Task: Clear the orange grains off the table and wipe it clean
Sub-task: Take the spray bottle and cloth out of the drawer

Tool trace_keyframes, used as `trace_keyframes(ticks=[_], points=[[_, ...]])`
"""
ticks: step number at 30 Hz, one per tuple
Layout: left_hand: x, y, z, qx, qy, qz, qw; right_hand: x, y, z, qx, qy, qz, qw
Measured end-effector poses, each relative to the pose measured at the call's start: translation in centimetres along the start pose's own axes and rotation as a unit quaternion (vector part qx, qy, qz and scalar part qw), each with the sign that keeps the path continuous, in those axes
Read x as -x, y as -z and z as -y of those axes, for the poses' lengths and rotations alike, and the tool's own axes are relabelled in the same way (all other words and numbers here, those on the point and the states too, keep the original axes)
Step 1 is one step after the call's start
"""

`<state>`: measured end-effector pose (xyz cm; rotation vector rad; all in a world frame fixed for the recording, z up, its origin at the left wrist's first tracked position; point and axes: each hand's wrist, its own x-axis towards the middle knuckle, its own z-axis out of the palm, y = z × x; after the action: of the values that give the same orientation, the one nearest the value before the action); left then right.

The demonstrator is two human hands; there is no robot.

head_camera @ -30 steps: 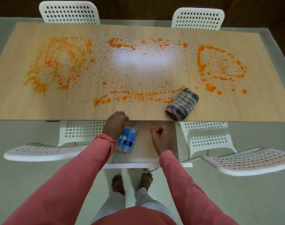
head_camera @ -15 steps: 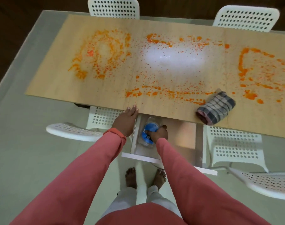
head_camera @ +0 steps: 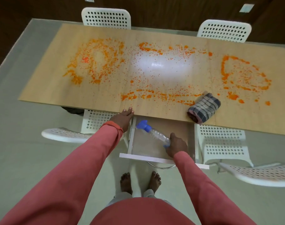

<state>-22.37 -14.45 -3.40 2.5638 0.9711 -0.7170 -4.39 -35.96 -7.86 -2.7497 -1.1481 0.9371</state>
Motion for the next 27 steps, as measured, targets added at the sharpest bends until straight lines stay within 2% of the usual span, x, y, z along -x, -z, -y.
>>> trace_keyframes(ticks=[3, 7, 10, 12, 21, 27], points=[[0.3, 0.6, -0.3, 0.006, 0.005, 0.006, 1.000, 1.9, 1.1, -1.0, -0.100, 0.049, -0.038, 0.993], [0.6, 0.6, -0.7, 0.006, 0.013, -0.002, 1.000, 3.9, 3.6, 0.5, -0.264, 0.089, -0.135, 0.951], [0.6, 0.4, -0.8, 0.004, 0.021, -0.005, 1.000, 3.6, 6.7, 3.9, -0.281, 0.098, -0.212, 0.931], [0.6, 0.3, -0.8, 0.004, 0.026, -0.003, 1.000, 2.4, 8.6, 6.3, -0.287, 0.093, -0.237, 0.924], [0.6, 0.6, -1.1, 0.015, 0.025, 0.004, 1.000, -3.7, 10.0, 12.2, -0.282, 0.080, -0.221, 0.930], [0.5, 0.6, -0.9, 0.010, 0.024, 0.005, 1.000, -4.2, 9.0, 11.6, -0.324, 0.045, -0.187, 0.926]])
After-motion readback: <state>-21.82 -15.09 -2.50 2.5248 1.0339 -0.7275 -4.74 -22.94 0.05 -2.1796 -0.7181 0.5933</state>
